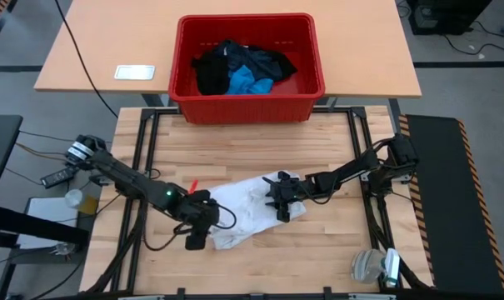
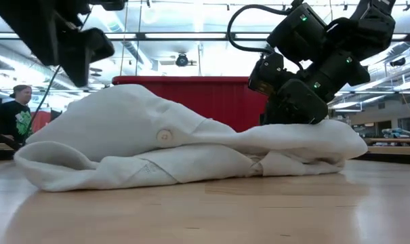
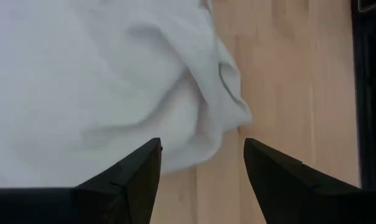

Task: Fold laundry
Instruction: Fold the white polo

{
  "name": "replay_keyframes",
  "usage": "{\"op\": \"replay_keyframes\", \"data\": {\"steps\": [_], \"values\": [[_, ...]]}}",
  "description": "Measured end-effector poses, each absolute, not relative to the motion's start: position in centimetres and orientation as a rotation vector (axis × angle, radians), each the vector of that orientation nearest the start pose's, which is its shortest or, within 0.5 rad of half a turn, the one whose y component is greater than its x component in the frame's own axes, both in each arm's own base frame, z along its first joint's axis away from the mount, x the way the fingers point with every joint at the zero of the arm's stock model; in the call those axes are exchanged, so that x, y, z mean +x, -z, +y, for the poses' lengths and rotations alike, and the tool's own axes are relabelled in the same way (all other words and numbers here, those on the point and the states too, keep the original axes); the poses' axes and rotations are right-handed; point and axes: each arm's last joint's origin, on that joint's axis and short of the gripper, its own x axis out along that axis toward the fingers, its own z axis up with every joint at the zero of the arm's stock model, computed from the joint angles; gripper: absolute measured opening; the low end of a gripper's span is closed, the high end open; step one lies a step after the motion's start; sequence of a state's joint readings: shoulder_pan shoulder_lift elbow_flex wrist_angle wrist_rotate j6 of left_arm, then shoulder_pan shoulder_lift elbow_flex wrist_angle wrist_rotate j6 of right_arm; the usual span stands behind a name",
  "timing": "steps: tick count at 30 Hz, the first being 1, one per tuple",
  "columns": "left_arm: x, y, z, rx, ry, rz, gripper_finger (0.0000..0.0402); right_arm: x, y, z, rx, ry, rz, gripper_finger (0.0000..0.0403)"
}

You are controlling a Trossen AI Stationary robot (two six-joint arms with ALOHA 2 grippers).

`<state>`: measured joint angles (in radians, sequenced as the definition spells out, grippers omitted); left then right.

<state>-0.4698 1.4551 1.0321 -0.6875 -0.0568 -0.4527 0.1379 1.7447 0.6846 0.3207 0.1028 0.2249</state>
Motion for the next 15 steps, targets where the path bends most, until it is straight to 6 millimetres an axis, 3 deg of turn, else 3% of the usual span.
{"op": "replay_keyframes", "data": {"steps": [7, 15], "values": [[24.7, -22.2, -13.0, -0.140, 0.147, 1.249, 0.0233, 30.7, -11.4, 3.8, 0.128, 0.051, 0.735, 0.0166], [25.2, -20.3, -12.2, -0.225, -0.027, 1.284, 0.0233, 30.7, -11.5, 3.8, 0.124, 0.049, 0.726, 0.0166]]}}
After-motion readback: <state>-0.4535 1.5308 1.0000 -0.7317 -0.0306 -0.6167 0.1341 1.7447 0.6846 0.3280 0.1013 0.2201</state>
